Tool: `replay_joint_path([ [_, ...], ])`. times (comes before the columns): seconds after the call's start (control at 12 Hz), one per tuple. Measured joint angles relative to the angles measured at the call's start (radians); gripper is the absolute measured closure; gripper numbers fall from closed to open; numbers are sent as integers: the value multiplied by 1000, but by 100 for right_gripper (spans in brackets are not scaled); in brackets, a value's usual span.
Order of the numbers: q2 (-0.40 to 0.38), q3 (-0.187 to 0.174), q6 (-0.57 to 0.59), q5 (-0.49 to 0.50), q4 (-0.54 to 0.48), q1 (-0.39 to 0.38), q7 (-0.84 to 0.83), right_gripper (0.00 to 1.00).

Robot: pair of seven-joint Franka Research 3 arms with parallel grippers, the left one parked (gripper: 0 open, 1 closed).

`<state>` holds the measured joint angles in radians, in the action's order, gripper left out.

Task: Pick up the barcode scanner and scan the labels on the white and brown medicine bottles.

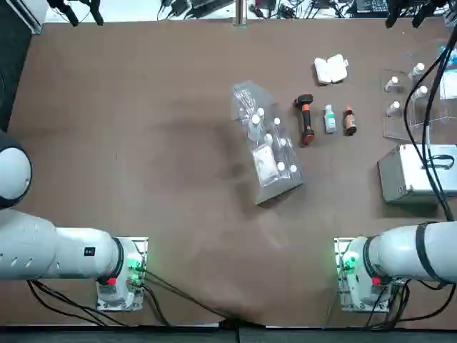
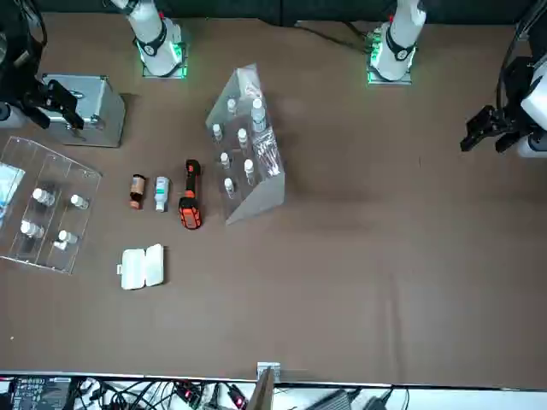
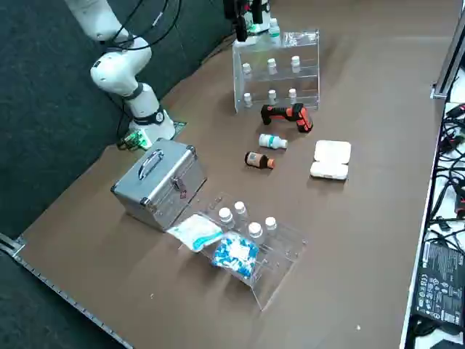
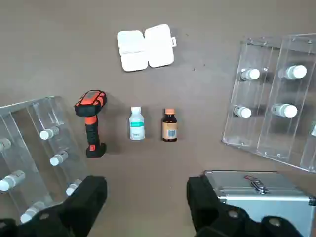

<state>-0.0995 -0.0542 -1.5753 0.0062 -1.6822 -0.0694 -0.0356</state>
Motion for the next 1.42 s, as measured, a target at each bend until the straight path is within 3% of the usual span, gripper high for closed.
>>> replay_joint_path([
  [0.58,14,23,7,0,0,-11,-9,0],
  [0.83,72,40,9,0,-6,-65,-77,0],
  [1.42,161,42,-25,7,-50,-165,-128,0],
])
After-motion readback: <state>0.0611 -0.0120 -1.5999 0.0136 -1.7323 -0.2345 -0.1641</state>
